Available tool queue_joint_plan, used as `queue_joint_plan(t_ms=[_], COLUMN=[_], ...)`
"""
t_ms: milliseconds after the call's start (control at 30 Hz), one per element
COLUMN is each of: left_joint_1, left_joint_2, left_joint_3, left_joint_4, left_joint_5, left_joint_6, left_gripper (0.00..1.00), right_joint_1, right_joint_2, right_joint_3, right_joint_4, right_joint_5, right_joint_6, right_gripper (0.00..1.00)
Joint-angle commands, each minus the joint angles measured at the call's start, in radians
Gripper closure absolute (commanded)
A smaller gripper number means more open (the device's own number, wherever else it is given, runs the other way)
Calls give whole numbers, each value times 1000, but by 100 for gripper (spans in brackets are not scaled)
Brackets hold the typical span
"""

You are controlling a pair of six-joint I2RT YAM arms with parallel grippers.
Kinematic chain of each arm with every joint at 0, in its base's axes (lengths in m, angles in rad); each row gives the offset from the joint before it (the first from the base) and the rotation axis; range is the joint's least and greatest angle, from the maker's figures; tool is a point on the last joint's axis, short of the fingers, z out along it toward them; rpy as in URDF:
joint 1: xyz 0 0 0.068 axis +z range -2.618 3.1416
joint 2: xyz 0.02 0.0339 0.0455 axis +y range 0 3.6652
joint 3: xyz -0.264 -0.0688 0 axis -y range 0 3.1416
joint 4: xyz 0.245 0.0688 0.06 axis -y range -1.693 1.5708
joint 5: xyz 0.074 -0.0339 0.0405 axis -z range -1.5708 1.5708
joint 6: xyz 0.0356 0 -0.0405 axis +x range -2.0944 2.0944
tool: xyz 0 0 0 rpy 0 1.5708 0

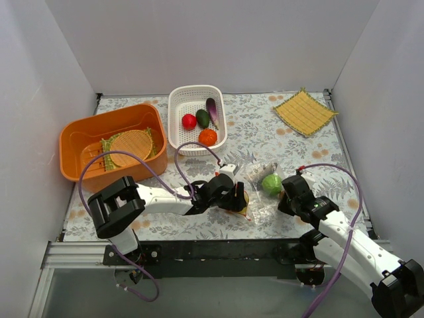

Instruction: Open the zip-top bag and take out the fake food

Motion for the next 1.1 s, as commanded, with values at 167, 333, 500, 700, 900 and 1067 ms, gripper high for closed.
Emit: queue_joint_plan(t_ms=[167, 333, 500, 700, 900, 1067], left_joint_1=[11, 20, 36, 62, 76, 76], left_joint_2=[-79, -102, -128, -183, -228, -156], left_joint_3=[-48, -74, -90, -106, -64, -65], left_joint_4=[-55, -33, -35, -32, -111, -102], left_joint_5=[-22, -10, -11, -26, 0, 82], left_joint_6=[12, 2, -2, -4, 41, 62], left_gripper=[36, 29, 32, 62, 62, 49], right_joint_1=[-21, -45, -85, -104, -111, -111], right_joint_2=[31, 42, 39, 40, 49, 40], right_joint_3=[61, 62, 55, 55, 41, 73], right_joint_4=[-15, -15, -6, 2, 24, 28], right_joint_5=[69, 79, 69, 58, 36, -8], right_joint_6=[12, 0, -19, -34, -39, -68], right_gripper=[86, 86, 86, 87, 87, 85])
